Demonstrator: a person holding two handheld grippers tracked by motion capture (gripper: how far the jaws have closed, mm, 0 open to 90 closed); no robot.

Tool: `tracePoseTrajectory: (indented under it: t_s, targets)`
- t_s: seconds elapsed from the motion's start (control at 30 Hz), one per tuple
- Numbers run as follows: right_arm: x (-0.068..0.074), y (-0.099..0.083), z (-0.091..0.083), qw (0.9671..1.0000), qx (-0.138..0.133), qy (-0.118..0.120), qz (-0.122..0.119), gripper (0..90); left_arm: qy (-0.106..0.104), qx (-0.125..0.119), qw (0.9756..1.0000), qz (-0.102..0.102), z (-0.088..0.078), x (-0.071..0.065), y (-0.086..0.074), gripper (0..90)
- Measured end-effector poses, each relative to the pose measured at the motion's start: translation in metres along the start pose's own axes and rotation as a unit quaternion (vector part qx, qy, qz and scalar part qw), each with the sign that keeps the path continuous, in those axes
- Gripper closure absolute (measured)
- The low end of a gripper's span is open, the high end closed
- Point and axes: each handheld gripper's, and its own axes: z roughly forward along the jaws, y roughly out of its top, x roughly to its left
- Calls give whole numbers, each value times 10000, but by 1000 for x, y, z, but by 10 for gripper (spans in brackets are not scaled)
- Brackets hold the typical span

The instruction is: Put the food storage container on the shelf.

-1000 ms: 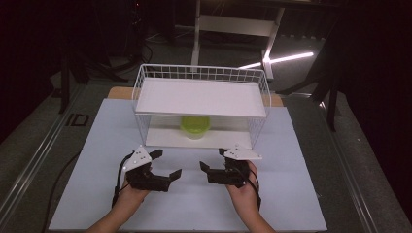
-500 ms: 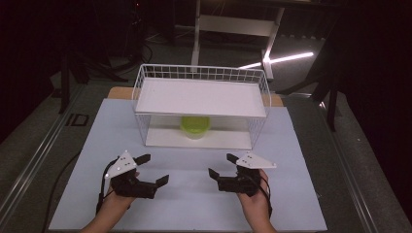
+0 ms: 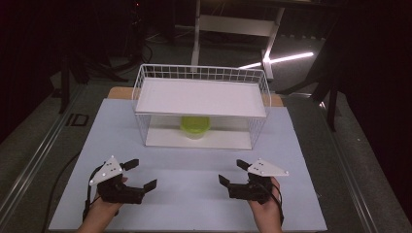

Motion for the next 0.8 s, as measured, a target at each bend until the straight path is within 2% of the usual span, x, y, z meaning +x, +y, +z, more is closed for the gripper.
tracePoseTrajectory:
  t_s: [0.23,0.37,0.5,0.67,0.8]
  targets:
    - [-4,-14,-12,9998,194,-34,-43,152,120,111,9999,30,-11,5,-15,17]
    - [-10,-22,-18,9996,247,-106,10,152,128,118,9998,-27,-14,6,-19,17]
    - [-15,-28,-23,9994,271,-209,34,152,169,167,9997,13,-18,7,-21,17]
    - [-21,-31,-28,9990,321,-310,-15,152,195,176,9996,-47,-25,12,-26,17]
    - [-24,-31,-31,9990,308,-321,-44,152,210,209,9996,2,-25,13,-30,17]
